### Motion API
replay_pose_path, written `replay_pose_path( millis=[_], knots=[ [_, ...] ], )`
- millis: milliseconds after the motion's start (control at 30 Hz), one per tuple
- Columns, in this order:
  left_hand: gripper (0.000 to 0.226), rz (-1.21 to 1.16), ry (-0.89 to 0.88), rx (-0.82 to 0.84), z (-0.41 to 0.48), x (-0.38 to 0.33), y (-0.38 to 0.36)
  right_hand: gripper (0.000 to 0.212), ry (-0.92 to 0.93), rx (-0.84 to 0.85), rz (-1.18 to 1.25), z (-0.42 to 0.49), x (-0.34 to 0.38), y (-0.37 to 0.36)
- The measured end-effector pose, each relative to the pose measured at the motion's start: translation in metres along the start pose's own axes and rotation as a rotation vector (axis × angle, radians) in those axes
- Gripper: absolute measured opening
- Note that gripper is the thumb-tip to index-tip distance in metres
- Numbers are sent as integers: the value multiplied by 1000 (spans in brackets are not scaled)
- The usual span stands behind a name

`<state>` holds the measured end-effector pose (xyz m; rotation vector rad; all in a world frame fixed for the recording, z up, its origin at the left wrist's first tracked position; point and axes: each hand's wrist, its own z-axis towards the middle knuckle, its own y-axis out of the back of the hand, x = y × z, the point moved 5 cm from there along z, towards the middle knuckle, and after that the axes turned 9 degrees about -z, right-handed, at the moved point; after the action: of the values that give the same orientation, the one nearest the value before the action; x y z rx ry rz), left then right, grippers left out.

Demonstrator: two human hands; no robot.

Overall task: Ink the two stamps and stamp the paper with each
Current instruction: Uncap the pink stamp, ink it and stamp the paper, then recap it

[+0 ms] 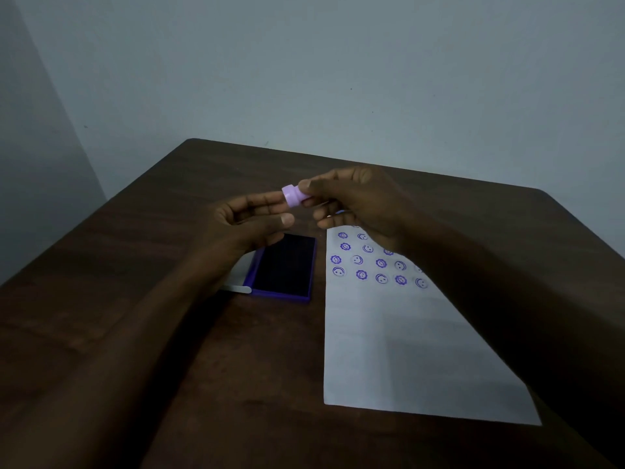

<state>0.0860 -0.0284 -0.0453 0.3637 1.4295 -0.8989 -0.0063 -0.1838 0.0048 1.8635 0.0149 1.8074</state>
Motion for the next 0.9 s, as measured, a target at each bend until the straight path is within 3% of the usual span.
replay_pose_path(
  millis=[267,500,600,767,900],
  knots=[
    [33,-1,-2,-25,2,-1,2,28,-19,81,5,-1,-2,-5],
    [31,-150,27,-66,2,-5,8,26,-6,33,89,-2,-4,6],
    [31,-187,26,-73,3,-7,12,27,-1,-10,-103,-8,-8,6],
    [24,-230,50,-78,2,-9,13,23,131,3,-661,-16,-5,-18],
    [19,-276,40,-105,0,-11,15,21,160,57,-781,-16,-4,-33]
  ],
)
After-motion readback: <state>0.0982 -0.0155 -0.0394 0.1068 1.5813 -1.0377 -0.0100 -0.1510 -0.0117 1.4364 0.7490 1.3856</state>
